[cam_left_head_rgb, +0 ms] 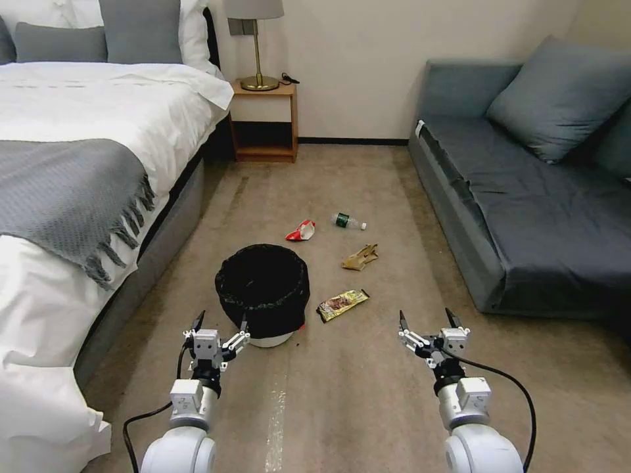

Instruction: Pick up the trash bin, then pick up the garbage on the floor and place it into the trash bin.

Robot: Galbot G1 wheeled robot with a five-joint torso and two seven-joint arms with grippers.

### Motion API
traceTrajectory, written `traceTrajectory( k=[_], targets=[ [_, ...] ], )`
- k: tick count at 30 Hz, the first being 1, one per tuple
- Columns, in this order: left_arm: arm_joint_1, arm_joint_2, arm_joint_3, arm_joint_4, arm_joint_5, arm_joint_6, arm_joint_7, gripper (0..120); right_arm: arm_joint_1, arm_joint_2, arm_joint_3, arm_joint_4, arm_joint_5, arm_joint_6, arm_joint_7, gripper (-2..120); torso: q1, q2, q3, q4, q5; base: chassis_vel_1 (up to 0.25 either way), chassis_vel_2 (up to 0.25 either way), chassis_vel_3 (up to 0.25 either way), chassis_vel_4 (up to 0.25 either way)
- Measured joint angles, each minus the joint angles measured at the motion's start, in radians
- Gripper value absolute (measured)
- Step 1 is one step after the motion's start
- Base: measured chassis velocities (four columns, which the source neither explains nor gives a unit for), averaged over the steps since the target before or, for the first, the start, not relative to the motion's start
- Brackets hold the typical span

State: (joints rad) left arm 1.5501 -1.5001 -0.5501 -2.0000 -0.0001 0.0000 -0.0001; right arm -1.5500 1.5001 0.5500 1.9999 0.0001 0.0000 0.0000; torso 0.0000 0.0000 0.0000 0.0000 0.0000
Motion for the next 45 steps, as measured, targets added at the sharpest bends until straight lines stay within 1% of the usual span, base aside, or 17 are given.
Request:
traceTrajectory(
  k=[31, 35, 36, 37, 38, 39, 40, 42, 43, 44, 45],
  targets=[
    [0.000, 0.000, 0.000, 0.000, 0.000, 0.000, 0.000, 96, 0.000, 0.000, 0.000, 0.000, 0.000, 0.000, 0.000, 100, 0.000, 0.000, 0.000, 0.0000, 0.0000, 0.000, 0.000, 0.000, 0.000],
    [-0.003, 0.004, 0.005, 0.000, -0.005, 0.010, -0.010, 96, -0.003, 0.001, -0.001, 0.003, 0.001, -0.005, 0.001, 100, 0.000, 0.000, 0.000, 0.0002, 0.0001, 0.000, 0.000, 0.000, 0.000],
    [-0.008, 0.009, 0.012, 0.000, -0.013, 0.023, -0.026, 97, -0.014, 0.004, -0.006, 0.016, 0.005, -0.017, 0.005, 100, 0.000, 0.000, 0.000, -0.0001, 0.0000, 0.000, 0.000, 0.000, 0.000],
    [-0.010, 0.010, 0.014, 0.000, -0.015, 0.026, -0.029, 99, -0.017, 0.004, -0.007, 0.017, 0.006, -0.021, 0.005, 100, 0.000, 0.000, 0.000, -0.0001, -0.0001, 0.000, 0.000, 0.000, 0.000],
    [-0.011, 0.013, 0.019, -0.001, -0.021, 0.036, -0.042, 100, -0.025, 0.007, -0.009, 0.030, 0.010, -0.033, 0.011, 100, 0.000, 0.000, 0.000, 0.0003, 0.0002, 0.000, 0.000, 0.000, 0.000],
    [-0.019, 0.021, 0.031, -0.005, -0.035, 0.056, -0.067, 100, -0.042, 0.012, -0.016, 0.051, 0.018, -0.055, 0.019, 100, 0.000, 0.000, 0.000, 0.0003, 0.0000, 0.000, 0.000, 0.000, 0.000],
    [-0.019, 0.021, 0.031, -0.005, -0.035, 0.056, -0.067, 100, -0.042, 0.012, -0.016, 0.051, 0.018, -0.055, 0.019, 100, 0.000, 0.000, 0.000, 0.0003, 0.0000, 0.000, 0.000, 0.000, 0.000],
    [-0.035, 0.039, 0.058, -0.015, -0.068, 0.103, -0.124, 100, -0.085, 0.027, -0.033, 0.107, 0.038, -0.115, 0.043, 100, 0.000, 0.000, 0.000, 0.0001, 0.0002, 0.000, 0.000, 0.000, 0.000],
    [-0.046, 0.052, 0.077, -0.022, -0.091, 0.138, -0.167, 100, -0.114, 0.036, -0.044, 0.143, 0.051, -0.154, 0.058, 100, 0.000, 0.000, 0.000, 0.0000, 0.0000, 0.000, 0.000, 0.000, 0.000],
    [-0.054, 0.061, 0.091, -0.028, -0.108, 0.163, -0.197, 100, -0.136, 0.043, -0.052, 0.172, 0.062, -0.183, 0.070, 100, 0.000, 0.000, 0.000, -0.0001, -0.0003, 0.000, 0.000, 0.000, 0.000],
    [-0.054, 0.061, 0.091, -0.028, -0.108, 0.163, -0.197, 100, -0.136, 0.043, -0.052, 0.172, 0.062, -0.183, 0.070, 100, 0.000, 0.000, 0.000, -0.0001, -0.0003, 0.000, 0.000, 0.000, 0.000]
  ],
)
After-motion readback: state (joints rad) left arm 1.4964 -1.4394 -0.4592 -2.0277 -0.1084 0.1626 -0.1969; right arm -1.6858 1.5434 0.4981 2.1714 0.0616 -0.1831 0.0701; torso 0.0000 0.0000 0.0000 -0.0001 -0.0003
